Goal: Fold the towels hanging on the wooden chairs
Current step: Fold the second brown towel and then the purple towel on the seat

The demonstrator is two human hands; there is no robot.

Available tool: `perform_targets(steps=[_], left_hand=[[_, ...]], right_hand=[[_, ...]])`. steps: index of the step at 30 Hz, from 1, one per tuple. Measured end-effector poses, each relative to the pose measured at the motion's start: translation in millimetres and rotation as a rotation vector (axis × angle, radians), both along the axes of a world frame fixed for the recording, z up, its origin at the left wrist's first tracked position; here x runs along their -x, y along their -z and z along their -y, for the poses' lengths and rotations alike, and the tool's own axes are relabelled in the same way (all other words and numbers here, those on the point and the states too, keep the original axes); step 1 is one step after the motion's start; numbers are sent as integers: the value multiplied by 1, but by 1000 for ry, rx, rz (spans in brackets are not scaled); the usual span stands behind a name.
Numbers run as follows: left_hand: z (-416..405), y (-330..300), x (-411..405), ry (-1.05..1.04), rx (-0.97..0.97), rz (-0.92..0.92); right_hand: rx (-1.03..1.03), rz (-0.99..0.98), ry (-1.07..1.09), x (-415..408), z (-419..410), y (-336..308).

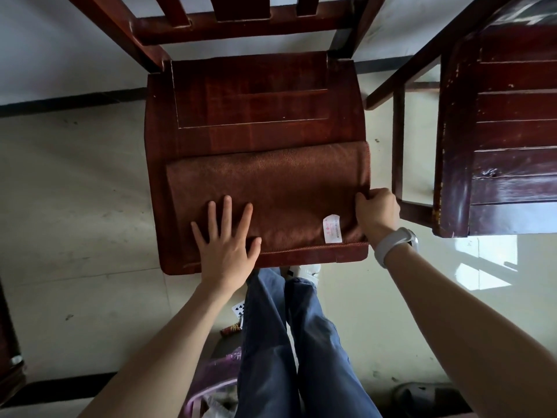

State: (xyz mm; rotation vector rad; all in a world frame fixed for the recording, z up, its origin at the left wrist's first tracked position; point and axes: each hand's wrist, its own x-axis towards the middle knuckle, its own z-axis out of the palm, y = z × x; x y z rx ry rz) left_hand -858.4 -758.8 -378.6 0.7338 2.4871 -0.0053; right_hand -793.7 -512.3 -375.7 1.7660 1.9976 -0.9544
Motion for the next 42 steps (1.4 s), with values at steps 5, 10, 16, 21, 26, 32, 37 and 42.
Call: perform_targets(steps=[5,10,16,21,26,32,37,42], left_hand=[[-1,-3,3,-11,4,46],[-1,-13,9,-126,-114,120],[-2,-41,28,-850,-586,417],[23,-54,35,-1739,-1021,964],[47,-40,26,-1714,-887,809],[47,-26,21,-1184,-490,283],[46,-32,15,-1235,-601,168],[55,-25,9,-1446,-532,239]], right_hand=[[59,14,-23,6,-1,-14],[94,-104,46,10,9,-35],[283,-288,-59,46,47,-79],[583,-381,-266,99,126,-94],[94,-368,-778,130,139,-72],[-56,-152,-1196,172,126,-37],[8,-141,-1200,189,133,-31],[43,-183,-1308,188,144,-31]])
